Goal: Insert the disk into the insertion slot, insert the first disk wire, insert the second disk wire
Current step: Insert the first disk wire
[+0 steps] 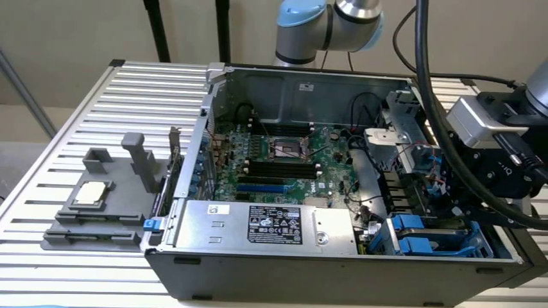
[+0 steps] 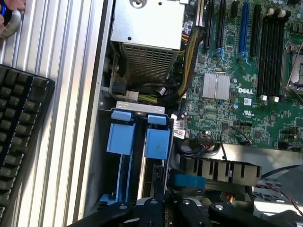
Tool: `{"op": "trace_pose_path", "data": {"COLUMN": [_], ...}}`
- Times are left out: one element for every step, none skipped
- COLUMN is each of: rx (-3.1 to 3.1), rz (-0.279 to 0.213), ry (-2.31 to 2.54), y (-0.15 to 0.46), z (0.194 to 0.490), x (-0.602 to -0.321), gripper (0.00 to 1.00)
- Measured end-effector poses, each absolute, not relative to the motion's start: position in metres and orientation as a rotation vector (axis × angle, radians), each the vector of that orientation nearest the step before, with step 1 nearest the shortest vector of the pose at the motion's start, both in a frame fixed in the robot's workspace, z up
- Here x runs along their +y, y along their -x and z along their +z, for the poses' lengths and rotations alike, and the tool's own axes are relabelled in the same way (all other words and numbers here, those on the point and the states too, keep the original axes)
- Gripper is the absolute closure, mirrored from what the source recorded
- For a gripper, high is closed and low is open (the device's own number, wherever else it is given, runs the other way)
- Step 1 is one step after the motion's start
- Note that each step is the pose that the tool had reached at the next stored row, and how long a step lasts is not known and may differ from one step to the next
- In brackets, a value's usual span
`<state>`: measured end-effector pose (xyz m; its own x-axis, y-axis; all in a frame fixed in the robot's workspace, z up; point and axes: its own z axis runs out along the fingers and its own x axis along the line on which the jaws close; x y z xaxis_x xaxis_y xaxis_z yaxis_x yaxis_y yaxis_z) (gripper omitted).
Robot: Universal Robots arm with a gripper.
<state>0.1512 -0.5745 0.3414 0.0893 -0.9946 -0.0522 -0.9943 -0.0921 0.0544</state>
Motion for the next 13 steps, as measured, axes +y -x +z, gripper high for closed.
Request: {"op": "trace_pose_path", "data": {"rx": [-2.113, -2.113, -2.113, -2.113, -2.113, -2.113, -2.113, -2.113, -2.113, -2.113, -2.113, -2.113, -2.113], "rz": [-0.118, -0.117, -0.117, -0.117, -0.117, -0.117, -0.117, -0.116, -0.116, -0.116, -0.116, -0.116, -0.116], "ry": [-2.315, -2.314, -2.314, -2.314, -2.314, -2.314, -2.314, -2.314, -2.314, -2.314, -2.314, -2.314, -2.313], "y": [-0.1512, -0.1512, -0.1513, -0.1513, -0.1513, -0.1513, -0.1513, -0.1514, -0.1516, -0.1519, -0.1524, -0.1529, -0.1533], "z": [0.3413, 0.3414, 0.3414, 0.3414, 0.3413, 0.3412, 0.341, 0.3408, 0.3406, 0.3402, 0.34, 0.3397, 0.3394], "x": [-0.5754, -0.5763, -0.5777, -0.5787, -0.5792, -0.5793, -0.5794, -0.5796, -0.5797, -0.5797, -0.5797, -0.5797, -0.5797], "gripper": [0.83, 0.83, 0.83, 0.83, 0.83, 0.83, 0.83, 0.83, 0.83, 0.83, 0.83, 0.83, 0.83]}}
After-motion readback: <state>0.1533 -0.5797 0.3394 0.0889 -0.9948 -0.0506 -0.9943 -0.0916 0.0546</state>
